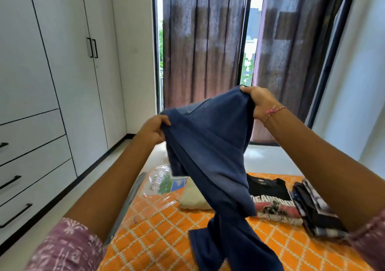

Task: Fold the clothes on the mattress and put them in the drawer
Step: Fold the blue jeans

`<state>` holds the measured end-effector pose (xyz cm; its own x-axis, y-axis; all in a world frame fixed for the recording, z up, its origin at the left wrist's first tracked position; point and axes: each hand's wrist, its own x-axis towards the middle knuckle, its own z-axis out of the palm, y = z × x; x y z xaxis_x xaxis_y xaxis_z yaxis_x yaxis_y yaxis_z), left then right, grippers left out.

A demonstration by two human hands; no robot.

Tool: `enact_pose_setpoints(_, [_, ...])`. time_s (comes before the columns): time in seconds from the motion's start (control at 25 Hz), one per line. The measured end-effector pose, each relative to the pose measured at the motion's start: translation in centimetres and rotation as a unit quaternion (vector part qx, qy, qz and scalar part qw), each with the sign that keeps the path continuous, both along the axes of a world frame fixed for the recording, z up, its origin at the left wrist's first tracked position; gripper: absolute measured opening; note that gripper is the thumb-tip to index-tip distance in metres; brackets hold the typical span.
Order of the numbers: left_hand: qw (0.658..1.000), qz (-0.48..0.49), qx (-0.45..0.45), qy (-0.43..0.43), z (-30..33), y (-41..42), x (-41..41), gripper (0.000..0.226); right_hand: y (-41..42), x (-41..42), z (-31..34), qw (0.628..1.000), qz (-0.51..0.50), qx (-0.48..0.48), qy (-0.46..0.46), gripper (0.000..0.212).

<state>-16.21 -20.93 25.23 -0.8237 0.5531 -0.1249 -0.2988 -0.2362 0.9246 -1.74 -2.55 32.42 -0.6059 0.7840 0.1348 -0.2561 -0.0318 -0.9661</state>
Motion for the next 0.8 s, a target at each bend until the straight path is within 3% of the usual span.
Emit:
enact_pose_setpoints(0.08, [0.985,0.04,0.15,0.068,1.9,0.8,-0.8,0.016,0.7,0.9,0.2,0.986,0.099,-0.017,0.132,0.018])
enact_pose_setpoints(0.12, [0.978,0.021,0.181,0.099,2.6,1.2,-0.5,0.009,0.8,1.1,-0.5,0.98,0.142,0.012,0.142,0.022])
enact_pose_setpoints(0.2, [0.988,-0.016,0.045,0.144,2.2,1.7,0.4,0.029,0.1,1.4,-3.3,0.982,0.154,0.112,-0.015,0.028])
enact_pose_setpoints(0.24, [0.988,-0.001,-0.043,0.15,1.8,1.7,0.7,0.034,-0.2,1.4,-4.2,0.975,0.135,0.149,-0.096,0.021])
enact_pose_setpoints(0.28, [0.986,0.031,-0.087,0.14,1.5,1.7,0.6,0.03,-0.1,1.0,-4.5,0.976,0.103,0.148,-0.118,0.012])
enact_pose_setpoints(0.36, [0.993,0.053,-0.066,0.081,1.6,1.2,0.6,0.013,-0.1,0.5,-3.1,0.988,0.048,0.114,-0.087,0.006])
enact_pose_setpoints(0.44, [0.996,0.049,0.017,0.072,2.4,1.0,0.4,0.018,0.2,0.2,-0.7,0.995,0.042,0.087,0.004,0.014])
enact_pose_setpoints(0.52, [0.986,0.03,0.117,0.118,3.3,1.5,-0.2,0.028,0.5,0.3,1.0,0.989,0.094,0.019,0.112,0.025])
enact_pose_setpoints(0.56, [0.981,0.022,0.123,0.148,3.6,1.9,-0.2,0.028,0.4,0.7,1.3,0.985,0.124,0.0,0.116,0.031])
enact_pose_setpoints(0.64, [0.978,0.013,0.06,0.198,3.5,2.5,0.1,0.02,0.1,1.5,1.2,0.988,0.151,0.029,0.019,0.02])
enact_pose_setpoints(0.72, [0.977,0.023,0.01,0.212,2.6,2.8,0.1,0.016,0.0,1.8,0.7,0.991,0.108,0.058,-0.049,0.01])
enact_pose_setpoints(0.8, [0.974,0.087,0.001,0.208,2.1,2.5,-0.1,0.01,-0.3,1.7,0.0,0.997,0.054,0.05,-0.013,0.01])
